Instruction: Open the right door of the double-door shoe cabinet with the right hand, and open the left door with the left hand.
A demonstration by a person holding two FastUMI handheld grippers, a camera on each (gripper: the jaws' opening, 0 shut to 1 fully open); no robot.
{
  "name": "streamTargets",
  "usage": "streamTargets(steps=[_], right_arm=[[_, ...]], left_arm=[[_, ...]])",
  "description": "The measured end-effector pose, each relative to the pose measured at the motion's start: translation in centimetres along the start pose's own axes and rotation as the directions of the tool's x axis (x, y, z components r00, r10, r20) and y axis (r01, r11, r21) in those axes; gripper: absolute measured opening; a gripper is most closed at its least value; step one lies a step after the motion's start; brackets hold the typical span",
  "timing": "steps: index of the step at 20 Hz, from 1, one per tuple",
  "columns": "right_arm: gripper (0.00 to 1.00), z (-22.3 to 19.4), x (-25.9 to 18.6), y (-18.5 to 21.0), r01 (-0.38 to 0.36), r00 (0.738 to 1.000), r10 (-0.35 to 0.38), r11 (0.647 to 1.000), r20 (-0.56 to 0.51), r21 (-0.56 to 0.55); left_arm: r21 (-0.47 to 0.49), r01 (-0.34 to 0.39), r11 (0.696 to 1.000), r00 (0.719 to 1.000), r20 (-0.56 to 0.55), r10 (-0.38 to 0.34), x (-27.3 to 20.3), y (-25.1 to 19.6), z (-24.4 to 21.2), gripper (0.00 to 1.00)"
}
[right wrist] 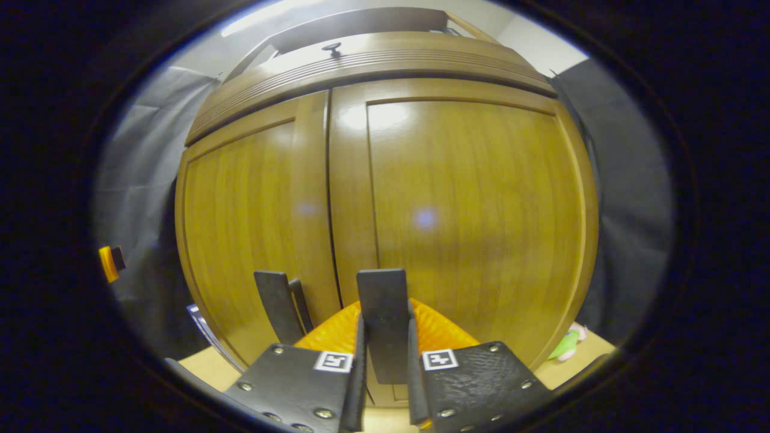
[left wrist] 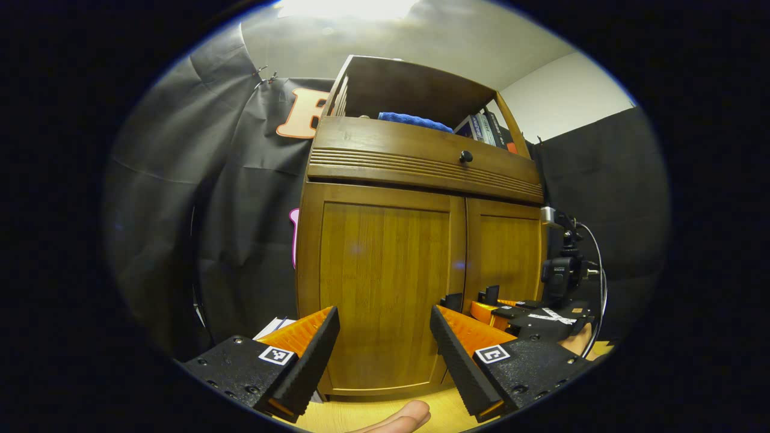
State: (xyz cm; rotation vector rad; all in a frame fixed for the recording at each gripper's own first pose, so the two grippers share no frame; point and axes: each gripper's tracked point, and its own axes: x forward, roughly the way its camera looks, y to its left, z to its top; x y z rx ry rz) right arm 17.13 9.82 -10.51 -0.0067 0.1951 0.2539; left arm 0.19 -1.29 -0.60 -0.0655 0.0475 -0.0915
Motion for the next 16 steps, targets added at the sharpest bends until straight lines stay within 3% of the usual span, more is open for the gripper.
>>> streamTargets(steps=[9, 16], right_arm=[[0.28, 0.4, -3.1, 0.0, -0.081, 0.997, 0.081, 0.997, -0.017, 0.005], [0.28, 0.5, -6.7, -1.5, -0.124, 0.992, 0.124, 0.992, -0.033, 0.01]], left_arm=[[0.0, -0.021, 1.0, 1.0, 0.006, 0.021, 0.9, 1.1, 0.0, 0.94], [-0.018, 0.002, 1.0, 1.0, -0.012, -0.003, 0.4, -0.2, -0.5, 0.94]])
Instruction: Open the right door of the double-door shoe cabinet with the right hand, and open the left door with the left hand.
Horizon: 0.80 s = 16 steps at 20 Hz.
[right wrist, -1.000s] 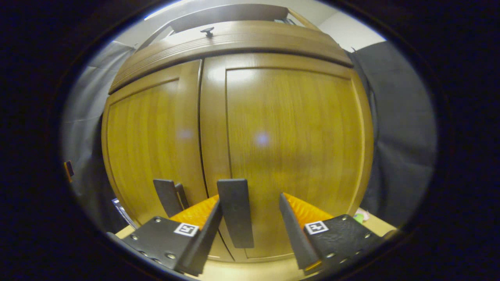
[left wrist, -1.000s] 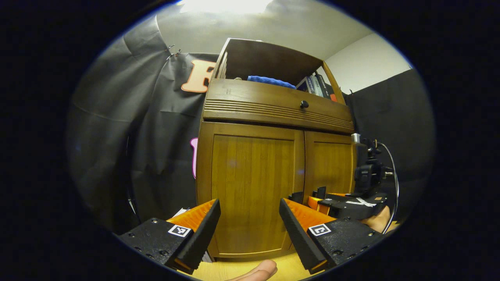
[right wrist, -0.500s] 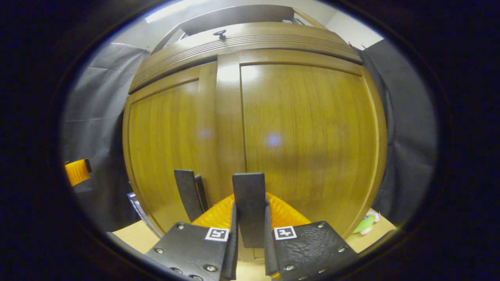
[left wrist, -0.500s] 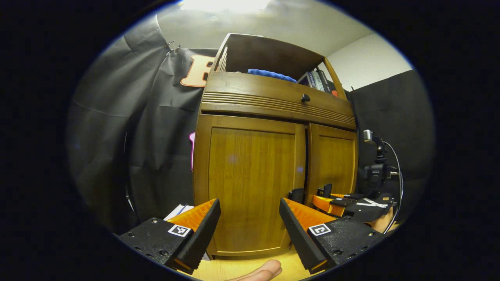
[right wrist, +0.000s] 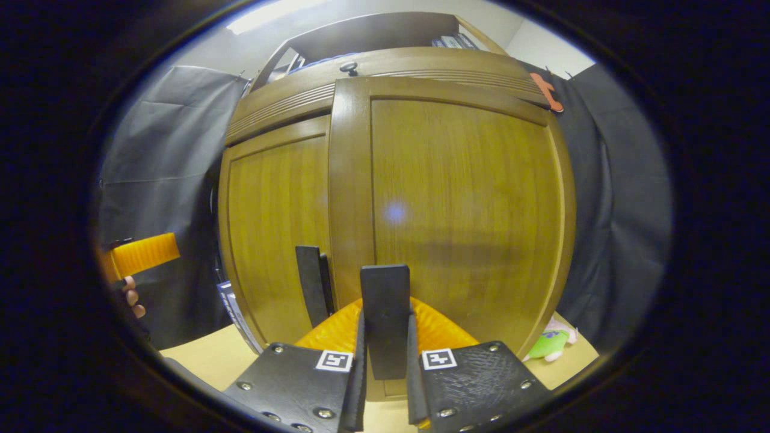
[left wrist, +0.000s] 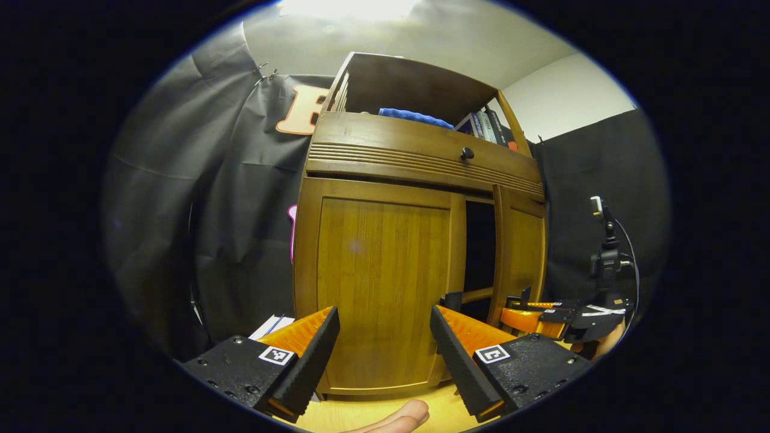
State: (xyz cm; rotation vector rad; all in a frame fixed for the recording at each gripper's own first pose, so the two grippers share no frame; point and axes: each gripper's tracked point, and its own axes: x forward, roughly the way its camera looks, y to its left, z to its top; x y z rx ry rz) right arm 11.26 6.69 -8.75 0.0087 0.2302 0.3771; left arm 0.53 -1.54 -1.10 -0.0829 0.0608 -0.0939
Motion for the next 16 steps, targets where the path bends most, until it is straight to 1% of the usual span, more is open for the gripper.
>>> streamTargets(steps=[5, 8, 13, 14, 16], right_arm=[[0.28, -0.6, -2.4, -0.5, -0.022, 1.0, 0.022, 1.0, -0.005, 0.004], [0.28, -0.8, -4.0, -1.2, -0.03, 1.0, 0.03, 1.0, -0.008, 0.002], [0.27, -1.0, -6.1, -2.4, 0.001, 1.0, -0.001, 1.0, 0.009, 0.009], [0.3, -0.9, -6.6, -2.7, 0.009, 1.0, -0.009, 1.0, 0.015, 0.007], [0.3, -0.8, -7.7, -3.4, 0.03, 0.999, -0.03, 1.0, 0.024, -0.005]], left_arm=[[-0.008, -0.001, 1.0, 1.0, -0.018, 0.001, 0.3, -0.1, -0.4, 0.93], [0.004, -0.004, 1.0, 1.0, -0.016, 0.004, 0.2, -0.3, -0.4, 0.94], [0.018, 0.01, 1.0, 1.0, -0.02, -0.009, 0.1, -1.0, -0.6, 0.94], [0.022, 0.01, 1.0, 1.0, -0.021, -0.01, 0.0, -1.1, -0.6, 0.94], [0.023, 0.015, 1.0, 1.0, -0.02, -0.015, 0.0, -1.2, -0.6, 0.94]])
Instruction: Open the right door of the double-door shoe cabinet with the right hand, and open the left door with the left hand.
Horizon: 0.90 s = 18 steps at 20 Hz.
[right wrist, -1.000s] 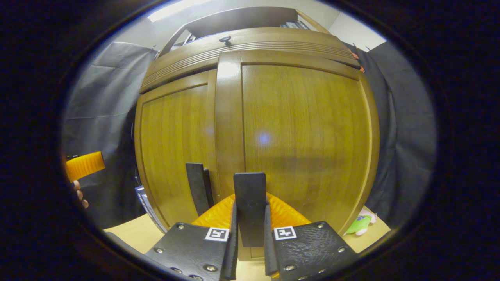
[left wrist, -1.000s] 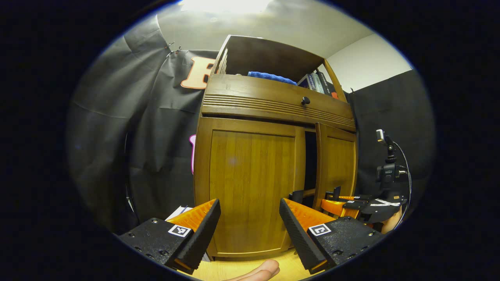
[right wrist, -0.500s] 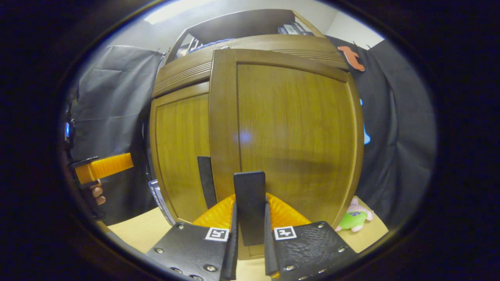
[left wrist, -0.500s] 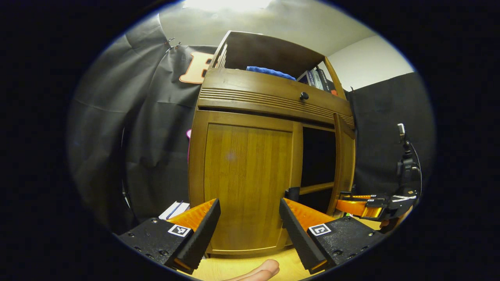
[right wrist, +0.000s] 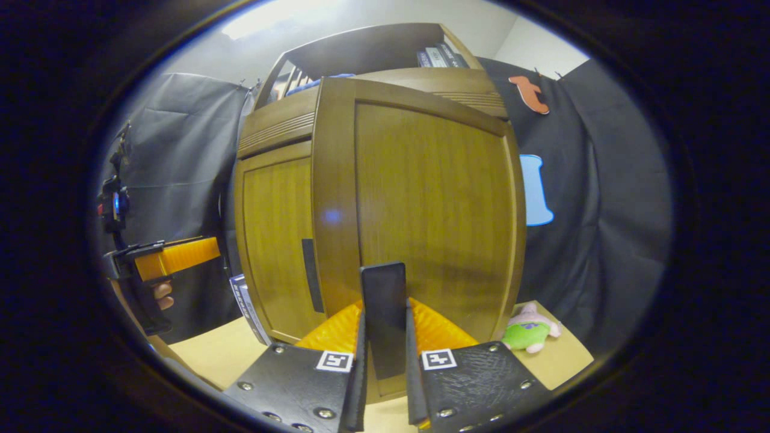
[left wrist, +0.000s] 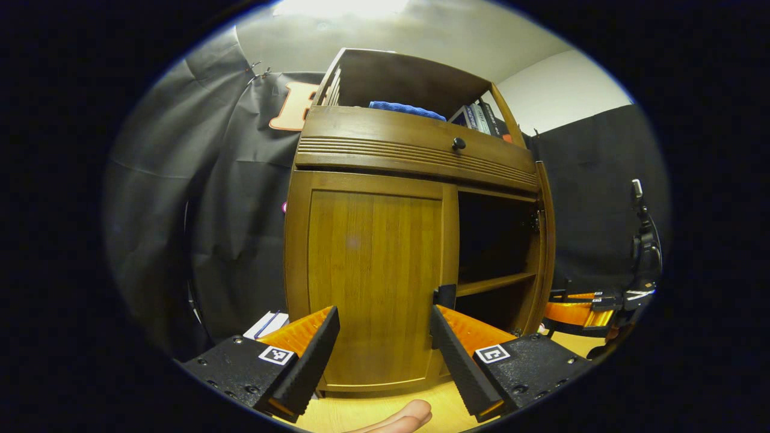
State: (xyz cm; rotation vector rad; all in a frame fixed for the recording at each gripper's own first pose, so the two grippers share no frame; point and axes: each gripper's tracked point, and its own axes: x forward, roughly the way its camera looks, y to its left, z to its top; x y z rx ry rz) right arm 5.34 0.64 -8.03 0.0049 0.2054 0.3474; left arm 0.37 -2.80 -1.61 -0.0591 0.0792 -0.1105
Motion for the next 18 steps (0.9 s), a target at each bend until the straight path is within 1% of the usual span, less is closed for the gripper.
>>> streamTargets(steps=[1, 4, 7, 9, 11, 12, 13, 15, 16, 18], right_arm=[[0.27, 0.1, -0.5, -0.4, 0.015, 1.0, -0.015, 1.0, 0.004, -0.013], [0.27, 0.2, -2.5, -1.9, 0.081, 0.997, -0.079, 0.993, 0.025, -0.088], [0.27, 0.6, -4.1, -3.5, 0.16, 0.987, -0.152, 0.971, 0.055, -0.18], [0.27, 0.5, -4.8, -4.3, 0.201, 0.979, -0.191, 0.96, 0.067, -0.194], [0.27, 0.4, -5.2, -4.7, 0.207, 0.978, -0.197, 0.96, 0.072, -0.189], [0.27, 0.4, -6.1, -5.1, 0.218, 0.976, -0.21, 0.961, 0.064, -0.169], [0.12, 0.3, -5.4, -5.7, 0.221, 0.974, -0.214, 0.968, 0.076, -0.116], [0.12, 0.4, -6.2, -6.1, 0.212, 0.975, -0.208, 0.976, 0.077, -0.046], [0.12, 0.3, -6.4, -6.7, 0.221, 0.973, -0.218, 0.975, 0.08, -0.037], [0.12, 0.5, -7.3, -7.9, 0.262, 0.963, -0.258, 0.964, 0.082, -0.038]], left_arm=[[0.0, 0.002, 1.0, 1.0, -0.001, -0.002, 0.0, -0.1, -0.1, 0.93], [-0.003, -0.001, 1.0, 1.0, 0.001, 0.001, -0.1, -0.1, 0.0, 0.93], [-0.004, -0.003, 1.0, 1.0, -0.009, 0.003, -0.2, -0.4, -0.4, 0.93], [0.009, -0.001, 1.0, 1.0, -0.002, 0.001, -0.4, -0.7, -0.3, 0.94], [0.033, -0.02, 0.999, 1.0, 0.013, 0.02, -0.4, -0.4, 0.0, 0.94], [0.039, -0.023, 0.999, 1.0, 0.018, 0.023, -0.4, -0.5, 0.0, 0.94], [0.041, -0.018, 0.999, 1.0, 0.017, 0.017, -0.3, -0.7, -0.1, 0.93], [0.037, -0.005, 0.999, 1.0, 0.007, 0.005, -0.3, -1.0, -0.4, 0.93], [0.037, -0.003, 0.999, 1.0, 0.003, 0.003, -0.2, -1.1, -0.5, 0.93], [0.038, -0.005, 0.999, 1.0, -0.001, 0.005, -0.1, -1.0, -0.6, 0.93]])
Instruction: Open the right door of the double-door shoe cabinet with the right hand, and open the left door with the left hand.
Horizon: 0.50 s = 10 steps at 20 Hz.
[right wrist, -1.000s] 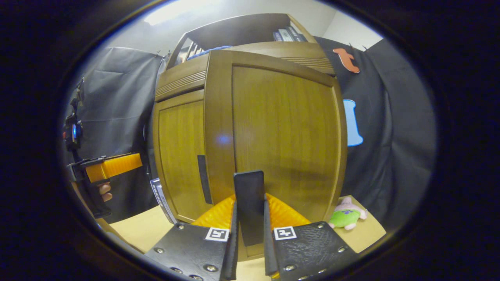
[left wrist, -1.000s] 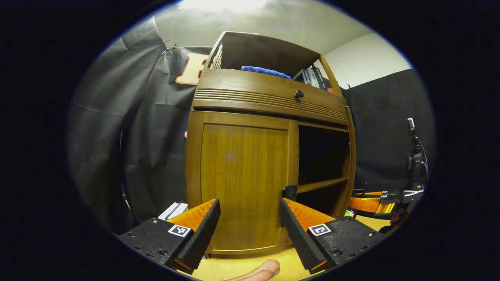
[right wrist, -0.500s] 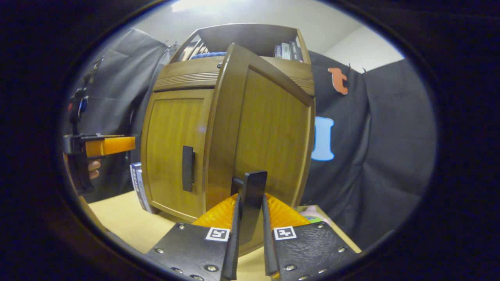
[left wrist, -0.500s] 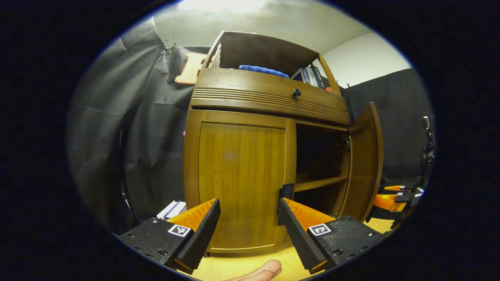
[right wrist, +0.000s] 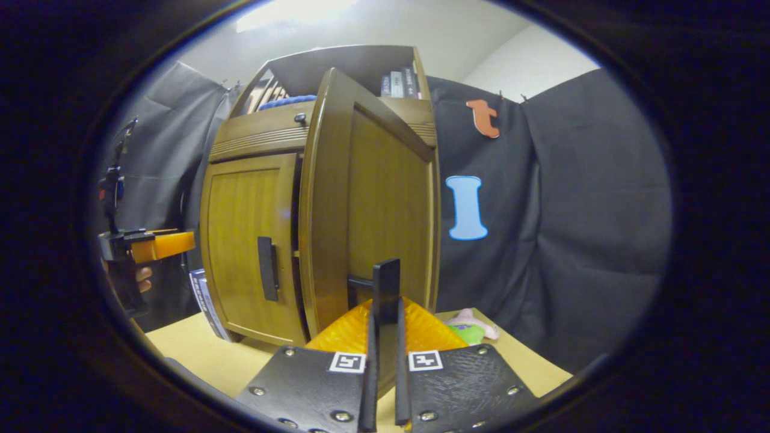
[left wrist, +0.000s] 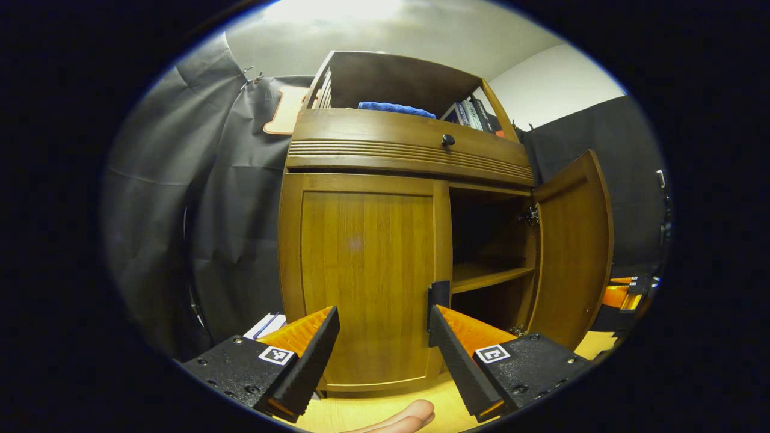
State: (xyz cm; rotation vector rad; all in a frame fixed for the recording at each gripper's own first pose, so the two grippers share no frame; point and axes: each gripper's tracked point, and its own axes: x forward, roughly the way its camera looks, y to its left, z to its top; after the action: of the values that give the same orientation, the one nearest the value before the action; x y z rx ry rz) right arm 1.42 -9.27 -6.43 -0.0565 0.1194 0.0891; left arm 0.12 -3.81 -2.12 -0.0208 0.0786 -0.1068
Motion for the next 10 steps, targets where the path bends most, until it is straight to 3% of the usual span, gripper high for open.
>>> streamTargets(steps=[4, 5, 6, 8, 10], right_arm=[[0.11, -0.4, -0.9, -2.5, 0.061, 0.998, -0.061, 0.997, -0.006, 0.049], [0.11, -1.1, 0.7, -3.5, 0.094, 0.996, -0.094, 0.993, -0.006, 0.066], [0.01, -0.3, -1.2, -5.3, 0.12, 0.993, -0.12, 0.99, -0.004, 0.069], [0.01, 0.2, -1.5, -7.7, 0.148, 0.989, -0.15, 0.984, 0.007, 0.097], [0.01, 0.0, -1.4, -8.7, 0.102, 0.995, -0.103, 0.988, 0.007, 0.114]], left_arm=[[0.003, -0.012, 1.0, 1.0, -0.012, 0.012, 0.3, 0.2, -0.4, 0.93], [0.002, -0.012, 1.0, 1.0, -0.015, 0.012, 0.3, 0.2, -0.5, 0.93], [0.001, -0.011, 1.0, 1.0, -0.018, 0.011, 0.3, 0.1, -0.6, 0.94], [0.006, -0.011, 1.0, 1.0, -0.021, 0.012, 0.4, 0.2, -0.7, 0.94], [0.013, -0.01, 1.0, 1.0, -0.019, 0.011, 0.6, 0.0, -0.7, 0.94]])
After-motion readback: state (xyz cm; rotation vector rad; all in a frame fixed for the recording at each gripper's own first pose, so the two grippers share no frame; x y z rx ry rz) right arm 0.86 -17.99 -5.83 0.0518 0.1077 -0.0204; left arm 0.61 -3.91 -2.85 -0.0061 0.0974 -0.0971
